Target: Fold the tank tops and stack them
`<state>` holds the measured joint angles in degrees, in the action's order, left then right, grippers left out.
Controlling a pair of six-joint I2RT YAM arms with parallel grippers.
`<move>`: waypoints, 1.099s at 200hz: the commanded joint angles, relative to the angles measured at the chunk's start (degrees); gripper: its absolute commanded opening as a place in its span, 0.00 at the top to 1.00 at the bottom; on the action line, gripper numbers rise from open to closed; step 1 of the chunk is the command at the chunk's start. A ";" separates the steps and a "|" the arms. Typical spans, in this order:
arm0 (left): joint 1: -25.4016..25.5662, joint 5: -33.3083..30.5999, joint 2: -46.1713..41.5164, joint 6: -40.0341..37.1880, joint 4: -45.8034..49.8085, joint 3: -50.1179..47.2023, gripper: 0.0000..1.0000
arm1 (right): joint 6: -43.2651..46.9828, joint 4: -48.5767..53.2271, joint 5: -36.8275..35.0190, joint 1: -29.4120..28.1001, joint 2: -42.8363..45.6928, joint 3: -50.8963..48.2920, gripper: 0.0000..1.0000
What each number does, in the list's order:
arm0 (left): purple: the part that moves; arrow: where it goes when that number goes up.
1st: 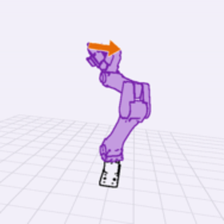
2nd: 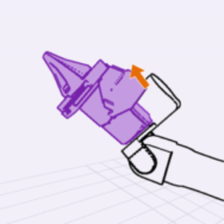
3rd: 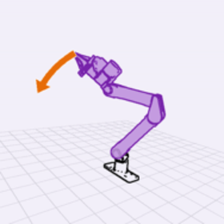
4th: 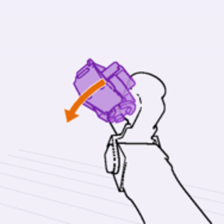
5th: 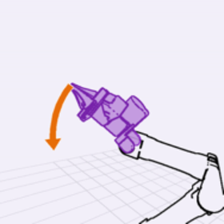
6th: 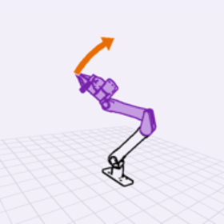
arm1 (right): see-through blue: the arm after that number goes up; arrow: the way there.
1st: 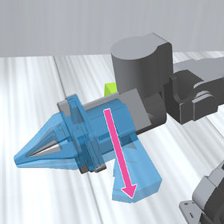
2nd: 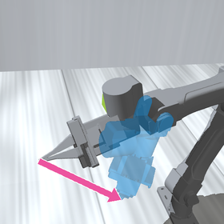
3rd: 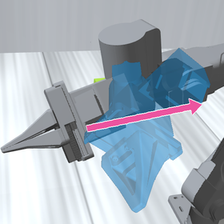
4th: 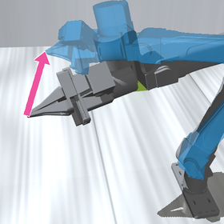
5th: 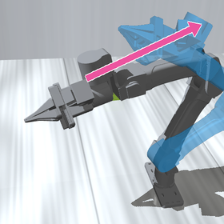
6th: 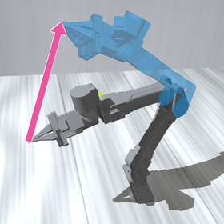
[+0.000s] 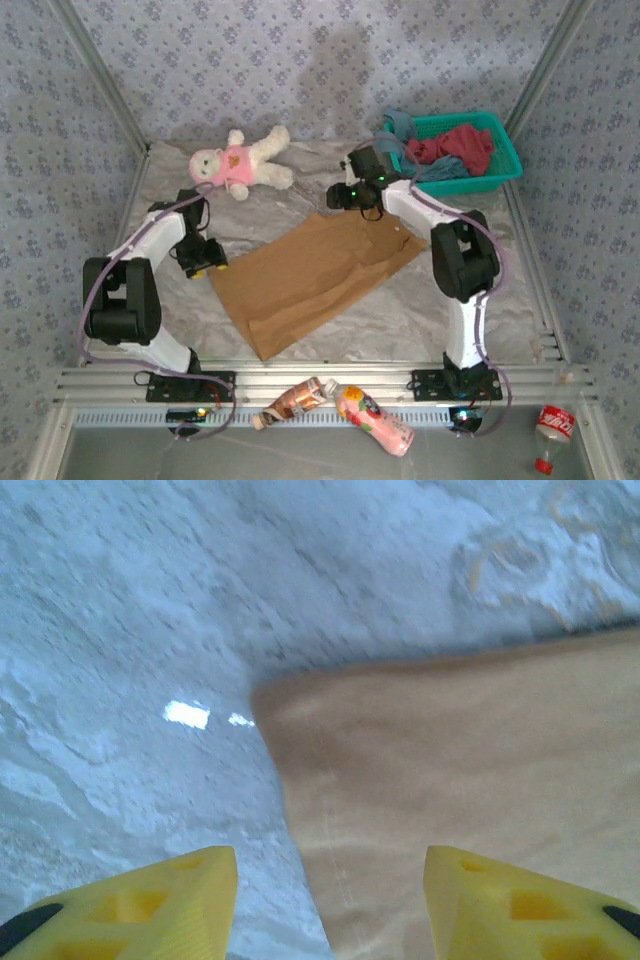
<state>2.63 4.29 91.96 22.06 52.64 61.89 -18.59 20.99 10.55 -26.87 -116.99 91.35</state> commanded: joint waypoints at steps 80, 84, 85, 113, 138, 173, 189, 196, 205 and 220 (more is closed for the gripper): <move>-2.02 2.46 9.04 -2.64 -8.88 -0.97 0.52 | 6.77 2.23 3.26 -3.43 -16.15 15.55 0.49; -2.01 2.70 9.18 -2.60 -9.08 -1.10 0.52 | 6.90 2.43 3.13 -3.45 -16.32 15.78 0.49; -2.02 2.76 9.19 -2.57 -9.15 -1.13 0.52 | 6.94 2.45 3.10 -3.45 -16.33 15.78 0.49; -2.02 3.26 9.79 -2.85 -9.85 -1.51 0.58 | 7.55 3.47 3.26 -3.94 -17.74 17.39 0.50; -1.96 1.78 10.63 -4.23 -9.58 -1.06 0.61 | 7.41 4.95 5.13 -4.55 -18.48 17.96 0.50; -1.94 1.70 12.09 -4.93 -9.96 -0.61 0.69 | 7.25 5.65 5.41 -5.34 -19.28 18.02 0.52; -1.74 2.41 12.28 -4.90 -10.47 -0.91 0.73 | 7.75 6.79 5.11 -5.47 -19.78 18.85 0.55; -1.68 2.60 12.38 -4.97 -10.46 -0.95 0.75 | 7.78 6.87 4.97 -5.56 -19.92 18.96 0.57; -1.42 2.97 12.42 -5.13 -10.49 -0.97 0.77 | 7.87 6.93 4.76 -5.50 -19.86 18.95 0.59; -1.15 3.04 12.19 -5.43 -10.27 -0.72 0.82 | 7.78 6.78 4.80 -5.49 -19.94 19.19 0.64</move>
<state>0.36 3.75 101.43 17.80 45.19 61.56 -11.90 25.50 14.85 -32.36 -135.79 108.60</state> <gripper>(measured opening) 0.212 0.395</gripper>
